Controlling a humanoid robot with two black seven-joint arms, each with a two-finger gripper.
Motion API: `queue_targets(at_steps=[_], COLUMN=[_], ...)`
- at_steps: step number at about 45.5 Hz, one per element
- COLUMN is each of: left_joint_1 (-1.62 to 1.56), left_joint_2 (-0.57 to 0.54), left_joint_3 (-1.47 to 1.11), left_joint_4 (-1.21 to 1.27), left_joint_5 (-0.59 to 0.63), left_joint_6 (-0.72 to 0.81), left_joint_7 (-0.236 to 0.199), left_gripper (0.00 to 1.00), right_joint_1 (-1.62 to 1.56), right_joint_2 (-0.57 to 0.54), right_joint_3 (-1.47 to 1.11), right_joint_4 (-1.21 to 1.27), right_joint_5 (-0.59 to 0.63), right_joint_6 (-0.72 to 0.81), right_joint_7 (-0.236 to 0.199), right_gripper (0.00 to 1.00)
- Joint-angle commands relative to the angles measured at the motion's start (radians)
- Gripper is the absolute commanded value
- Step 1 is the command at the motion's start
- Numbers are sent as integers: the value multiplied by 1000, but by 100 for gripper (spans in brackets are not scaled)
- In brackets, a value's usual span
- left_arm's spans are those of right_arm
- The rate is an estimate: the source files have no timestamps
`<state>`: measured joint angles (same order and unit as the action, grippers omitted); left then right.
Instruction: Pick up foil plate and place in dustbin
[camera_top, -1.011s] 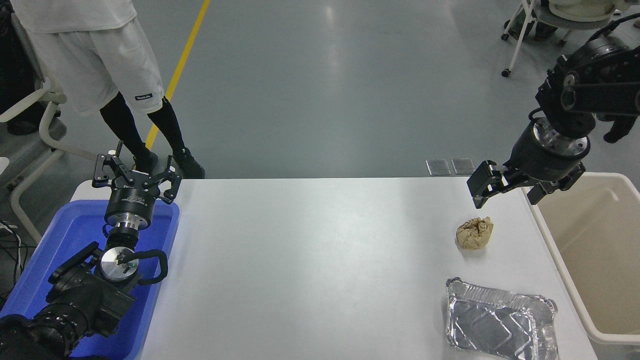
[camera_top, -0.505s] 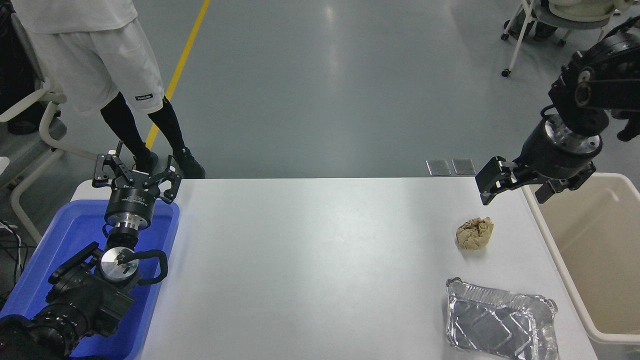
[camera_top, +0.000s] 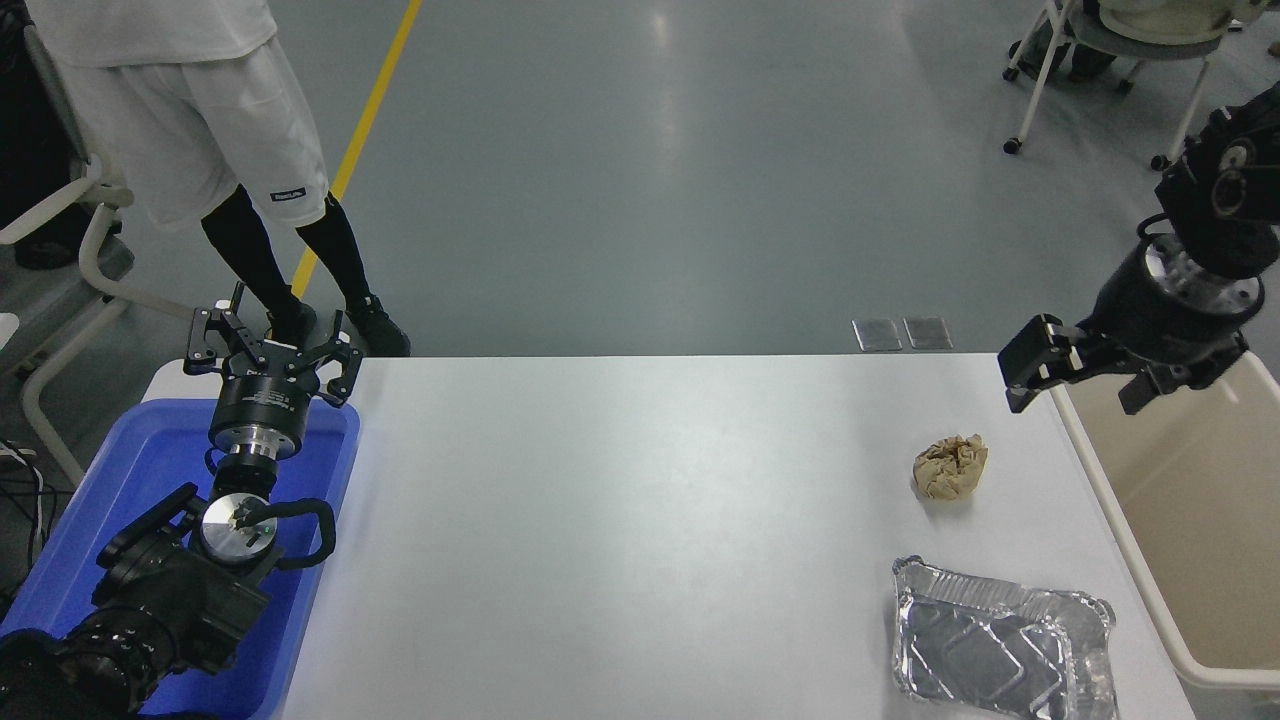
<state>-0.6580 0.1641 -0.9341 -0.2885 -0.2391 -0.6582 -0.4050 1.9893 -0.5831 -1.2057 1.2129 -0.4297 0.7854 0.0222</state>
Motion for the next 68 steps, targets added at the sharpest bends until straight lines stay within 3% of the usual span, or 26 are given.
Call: queue_targets(at_steps=[1, 13, 25, 36, 54, 62, 68], left_joint_1=[0, 0, 0, 0, 0, 0, 0], left_joint_2=[0, 0, 0, 0, 0, 0, 0], left_joint_3=[1, 1, 1, 0, 0, 0, 0], left_joint_4=[0, 2, 0, 0, 0, 0, 0], left_joint_5=[0, 0, 0, 0, 0, 0, 0], left_joint_6=[0, 2, 2, 2, 0, 0, 0], left_joint_7=[0, 0, 0, 0, 0, 0, 0], left_gripper=[99, 99, 99, 99, 99, 99, 99], right_joint_1=[-107, -276, -527, -619, -831, -899, -929], right_joint_2=[-103, -136, -314, -304, -261, -245, -233], right_joint_3=[14, 72, 277, 324, 488, 572, 604], right_joint_4=[-7, -84, -102, -102, -101, -96, -93], right_joint_5=[-47, -90, -81, -90, -98, -262, -320], right_joint_6=[0, 0, 0, 0, -386, -445, -454], right_joint_7=[-1, -1, -1, -1, 2, 7, 7], right_gripper=[100, 100, 100, 100, 100, 100, 100])
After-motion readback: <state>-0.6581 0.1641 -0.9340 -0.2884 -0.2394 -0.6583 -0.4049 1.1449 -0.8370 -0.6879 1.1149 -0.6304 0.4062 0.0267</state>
